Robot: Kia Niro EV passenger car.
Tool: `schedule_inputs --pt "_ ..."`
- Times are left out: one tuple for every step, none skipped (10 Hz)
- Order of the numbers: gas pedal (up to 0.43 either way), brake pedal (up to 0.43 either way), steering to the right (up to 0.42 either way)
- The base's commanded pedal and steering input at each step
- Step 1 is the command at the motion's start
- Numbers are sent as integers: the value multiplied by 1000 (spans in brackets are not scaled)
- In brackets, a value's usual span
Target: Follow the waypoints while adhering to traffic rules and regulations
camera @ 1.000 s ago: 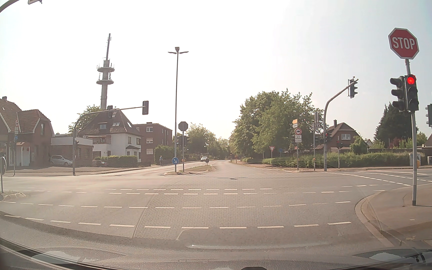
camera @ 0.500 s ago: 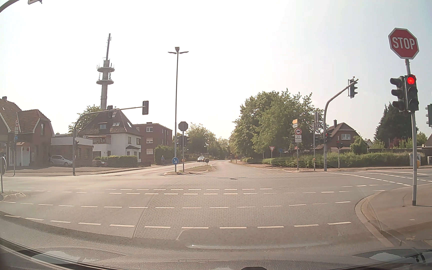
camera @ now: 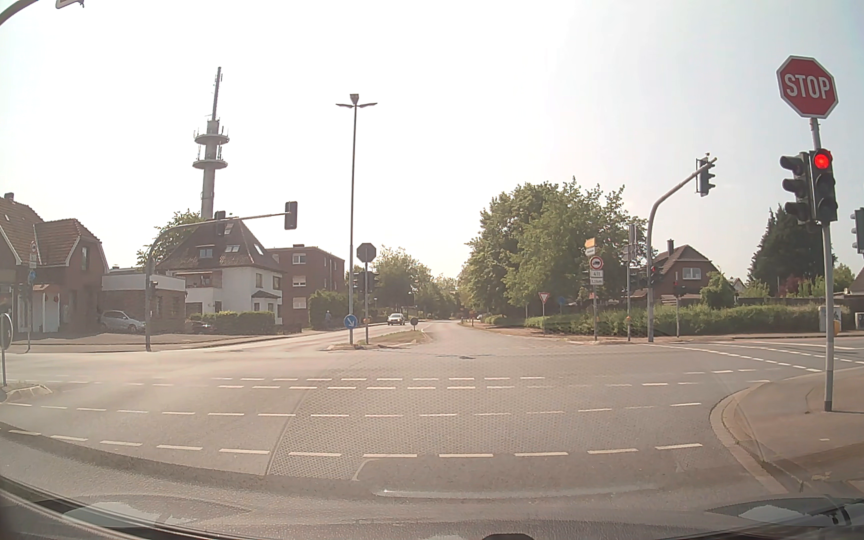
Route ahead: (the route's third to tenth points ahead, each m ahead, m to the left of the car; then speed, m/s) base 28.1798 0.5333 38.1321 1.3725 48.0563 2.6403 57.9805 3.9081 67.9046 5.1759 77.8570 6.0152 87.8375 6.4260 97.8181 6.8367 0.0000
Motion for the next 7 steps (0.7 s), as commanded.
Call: schedule_inputs --pt "0 213 -2" --pt "0 213 -2" --pt "0 213 -2" --pt "0 213 -2" --pt "0 213 -2" --pt "0 213 -2" --pt "0 213 -2"
